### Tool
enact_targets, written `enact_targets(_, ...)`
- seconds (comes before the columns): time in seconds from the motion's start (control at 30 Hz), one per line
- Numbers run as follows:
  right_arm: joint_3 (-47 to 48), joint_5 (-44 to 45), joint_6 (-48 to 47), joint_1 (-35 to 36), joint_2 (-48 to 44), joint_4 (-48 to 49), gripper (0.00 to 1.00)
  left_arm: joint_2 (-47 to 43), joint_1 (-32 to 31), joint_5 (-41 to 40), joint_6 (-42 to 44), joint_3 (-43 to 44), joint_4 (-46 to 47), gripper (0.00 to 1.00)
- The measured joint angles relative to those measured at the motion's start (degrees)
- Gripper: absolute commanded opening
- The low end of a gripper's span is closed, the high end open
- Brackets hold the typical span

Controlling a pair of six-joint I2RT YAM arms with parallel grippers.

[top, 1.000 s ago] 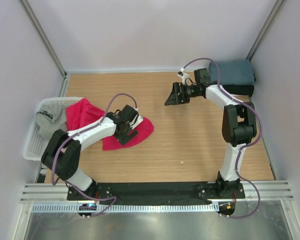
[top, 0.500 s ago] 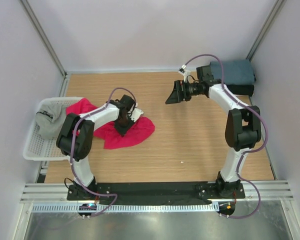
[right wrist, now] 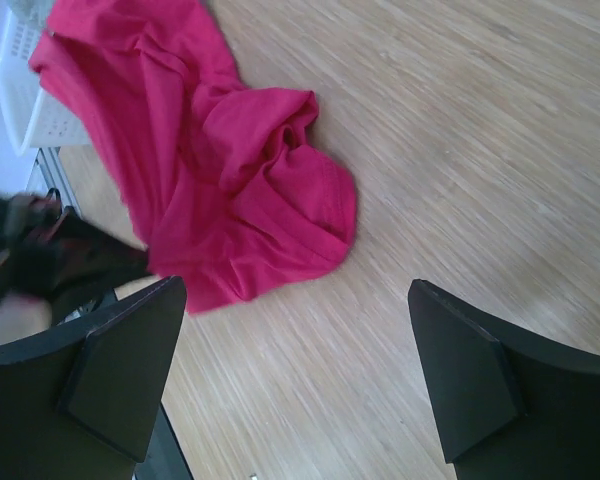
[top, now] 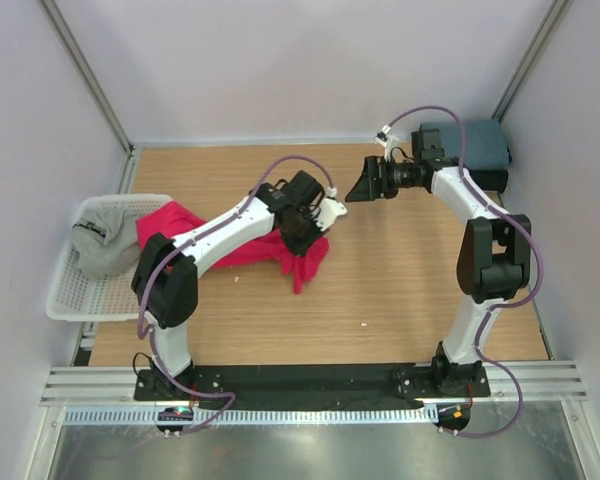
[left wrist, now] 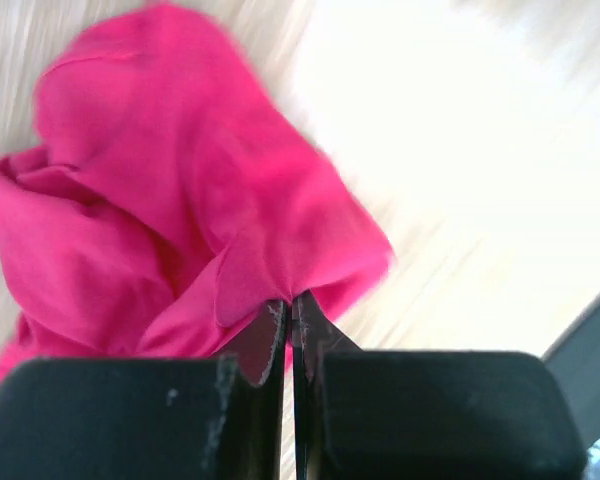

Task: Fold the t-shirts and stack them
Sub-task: Move the tshirt to the center of the board

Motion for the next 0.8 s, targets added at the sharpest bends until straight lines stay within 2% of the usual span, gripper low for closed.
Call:
enact_targets(0.2, -0.44, 0.46, -0.09, -2.19, 0.0, -0.02, 1.0, 3.21, -9.09, 0.33, -0.52, 10.64, -2.58, 0.0)
enact_targets(0.47, -1.05, 0.46, -0.33, -3.91, 0.02, -0.02, 1.0, 5.62, -14.6, -0.42, -1.51, 14.12, -5.77, 0.01)
enact_targets(0.5, -1.05, 0.46, -0.31, -4.02, 0.04, -0.02, 1.0, 5.97, -14.99, -0.52, -1.53, 14.95, -6.14, 0.09)
enact_targets(0.53, -1.05, 0.44, -0.31, -4.09, 0.07, -0.02, 1.0, 6.25, -15.23, -0.63, -1.51, 15.61, -6.36, 0.21)
enact_targets(0.57, -1.05, 0.42, -0.28, -4.13, 0.07, -0.04, 1.0, 6.47, -15.5, -0.63, -1.62, 16.22, -6.4, 0.43)
enact_targets(0.63, -1.05, -0.09, -0.28, -4.22, 0.28, -0.07, 1.0, 6.47, -15.74, -0.79, -1.97, 16.59, -6.4, 0.53)
enact_targets(0.67, -1.05, -0.28, -0.44, -4.22, 0.5, -0.24, 1.0, 6.38, -15.82, -0.85, -2.36, 16.59, -6.43, 0.63)
enact_targets(0.7, -1.05, -0.33, -0.66, -4.17, 0.79, -0.5, 1.0, 6.27, -15.87, -1.09, -2.45, 16.5, -6.4, 0.68)
enact_targets(0.77, -1.07, 0.42, -1.2, -3.87, 1.42, -1.29, 1.0, 4.02, -15.69, -2.08, -2.34, 12.85, -4.2, 0.82)
enact_targets(0.8, -1.2, 1.16, -1.64, -3.58, 1.7, -1.68, 1.0, 1.77, -15.39, -2.64, -2.14, 9.75, -3.52, 0.84)
